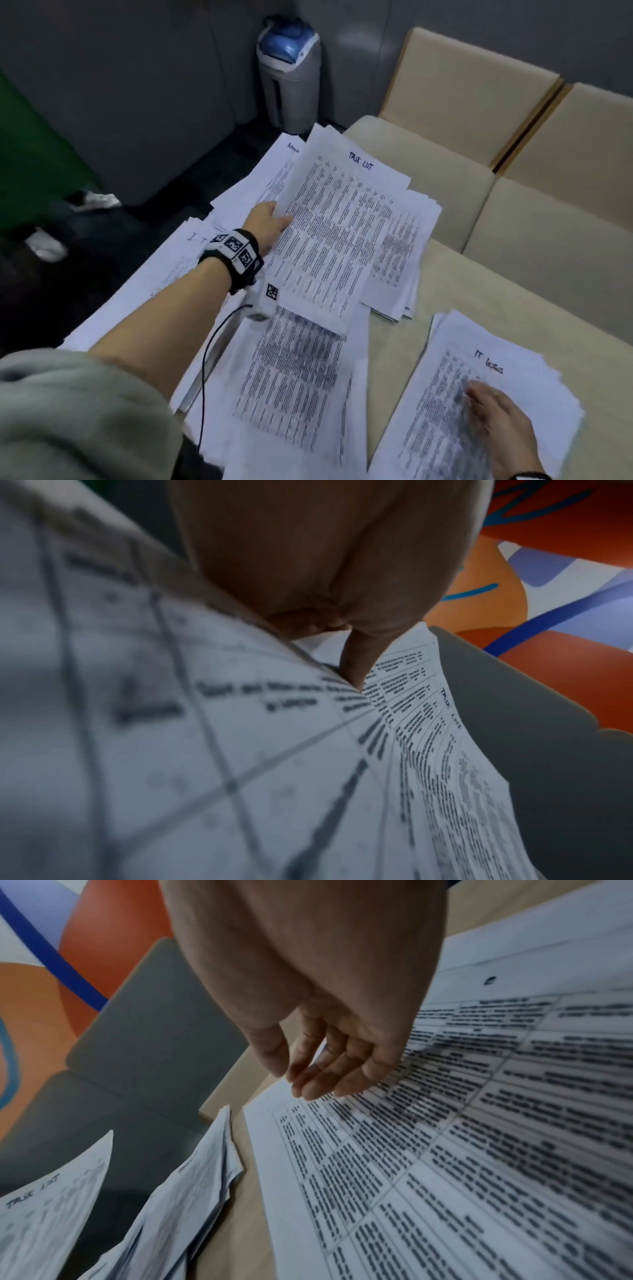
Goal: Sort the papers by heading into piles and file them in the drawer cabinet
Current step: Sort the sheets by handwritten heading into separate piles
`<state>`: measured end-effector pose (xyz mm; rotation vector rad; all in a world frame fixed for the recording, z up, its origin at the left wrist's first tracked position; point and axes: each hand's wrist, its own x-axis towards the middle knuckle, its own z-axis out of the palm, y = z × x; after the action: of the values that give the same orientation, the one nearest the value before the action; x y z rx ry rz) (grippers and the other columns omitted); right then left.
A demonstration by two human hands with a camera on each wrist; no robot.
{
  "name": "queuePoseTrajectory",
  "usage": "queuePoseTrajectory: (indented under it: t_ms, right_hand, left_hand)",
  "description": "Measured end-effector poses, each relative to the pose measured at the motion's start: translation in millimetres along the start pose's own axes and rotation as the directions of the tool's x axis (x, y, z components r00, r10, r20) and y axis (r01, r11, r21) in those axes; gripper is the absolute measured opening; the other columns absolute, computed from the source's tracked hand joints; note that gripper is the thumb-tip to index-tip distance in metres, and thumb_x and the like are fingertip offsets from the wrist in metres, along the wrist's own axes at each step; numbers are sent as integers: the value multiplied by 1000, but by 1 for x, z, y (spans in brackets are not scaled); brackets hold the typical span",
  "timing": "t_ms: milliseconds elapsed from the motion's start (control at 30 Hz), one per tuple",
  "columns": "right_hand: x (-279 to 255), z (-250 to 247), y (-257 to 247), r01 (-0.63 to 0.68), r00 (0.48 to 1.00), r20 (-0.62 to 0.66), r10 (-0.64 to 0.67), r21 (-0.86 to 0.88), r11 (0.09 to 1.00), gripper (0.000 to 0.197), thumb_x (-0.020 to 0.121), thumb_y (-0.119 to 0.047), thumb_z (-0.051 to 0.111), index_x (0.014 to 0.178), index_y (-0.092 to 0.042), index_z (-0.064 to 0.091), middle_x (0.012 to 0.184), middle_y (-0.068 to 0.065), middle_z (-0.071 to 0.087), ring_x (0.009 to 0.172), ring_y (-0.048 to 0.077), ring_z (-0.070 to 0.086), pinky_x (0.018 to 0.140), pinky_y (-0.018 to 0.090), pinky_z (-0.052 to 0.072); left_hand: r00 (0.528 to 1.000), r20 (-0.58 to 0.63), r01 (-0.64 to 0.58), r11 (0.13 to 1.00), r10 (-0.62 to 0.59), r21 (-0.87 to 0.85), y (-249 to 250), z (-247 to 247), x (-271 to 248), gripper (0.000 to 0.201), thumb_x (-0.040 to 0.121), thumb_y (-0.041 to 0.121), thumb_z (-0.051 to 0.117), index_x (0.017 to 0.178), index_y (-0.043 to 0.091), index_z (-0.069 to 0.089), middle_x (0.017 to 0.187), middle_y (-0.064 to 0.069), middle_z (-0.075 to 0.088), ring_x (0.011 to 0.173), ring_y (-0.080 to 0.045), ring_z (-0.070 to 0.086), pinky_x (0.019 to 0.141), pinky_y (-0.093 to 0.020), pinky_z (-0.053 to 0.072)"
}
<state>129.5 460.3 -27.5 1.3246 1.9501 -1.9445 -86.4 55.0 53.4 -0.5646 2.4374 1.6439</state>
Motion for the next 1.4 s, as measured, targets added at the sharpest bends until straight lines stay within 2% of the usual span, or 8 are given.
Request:
queuePoseTrajectory:
  t_ms: [200, 400, 567, 700, 833, 900, 1100, 1400]
  right_hand:
    - [-3, 18, 2, -26, 989, -146, 34, 57, 998, 17, 93, -6, 63, 108, 3, 67, 75, 8, 75, 55, 8, 69, 51, 17, 56]
    - [-15, 8, 8, 11, 968, -249, -12, -6, 1000, 4, 92, -7, 65, 93, -8, 69, 76, 2, 73, 67, 9, 69, 58, 17, 56]
    - [-17, -28, 25, -6, 926, -374, -58, -168, 986, 5, 88, -10, 72, 89, -14, 69, 107, 15, 71, 104, 28, 64, 97, 36, 49]
    - [-24, -46, 17, -100, 832, -543, -110, -342, 934, 54, 77, -36, 83, 111, -2, 59, 100, 17, 66, 95, 29, 60, 95, 38, 43]
    - [-17, -63, 13, -124, 834, -526, -170, -478, 869, 63, 57, -51, 91, 51, -7, 47, 45, 8, 44, 46, 22, 47, 52, 29, 37]
    - [-13, -67, 15, -129, 863, -478, -161, -518, 846, 68, 50, -55, 93, 48, -12, 40, 43, 5, 41, 44, 21, 46, 46, 27, 33]
    - [-2, -92, 40, -78, 940, -309, -143, -605, 792, 79, 53, -60, 89, 96, -9, 48, 96, 9, 55, 86, 27, 57, 69, 33, 43]
    - [-4, -140, 41, 106, 963, -180, -202, -434, 895, 26, 89, -21, 72, 109, -4, 72, 95, 5, 68, 89, 23, 63, 80, 27, 44]
  left_hand:
    - [985, 168, 22, 995, -38, 96, -2, 75, 44, 29, 98, 19, 57, 123, 4, 54, 92, -11, 59, 61, -18, 52, 48, -28, 44]
    - [987, 162, -46, 924, -17, 379, 4, 120, 74, 24, 98, 10, 51, 121, 3, 49, 116, -17, 60, 84, -26, 58, 65, -33, 51]
    - [989, 2, -114, 747, 149, 655, 16, 133, 60, 51, 94, 29, 57, 132, 1, 38, 134, -18, 44, 119, -34, 49, 97, -46, 45]
    - [899, 324, -431, 721, 293, 543, 30, 161, 2, 27, 94, 27, 54, 112, 8, 57, 112, -11, 61, 101, -28, 58, 87, -42, 51]
    - [723, 682, -631, 502, 105, 592, 18, 199, -88, 27, 96, 35, 50, 100, 9, 58, 105, -10, 65, 95, -29, 62, 78, -35, 51]
    - [689, 724, -676, 365, 5, 641, 0, 214, -125, 29, 98, 37, 47, 101, 10, 57, 108, -9, 63, 98, -30, 62, 76, -35, 48]
    - [744, 661, -619, 273, -96, 736, -30, 243, -199, 32, 102, 34, 41, 108, 8, 59, 106, -9, 63, 93, -27, 62, 70, -31, 43]
    - [894, 441, -365, 436, -83, 823, -41, 258, -203, 49, 95, 55, 49, 114, 10, 56, 103, -7, 61, 94, -25, 61, 70, -30, 46]
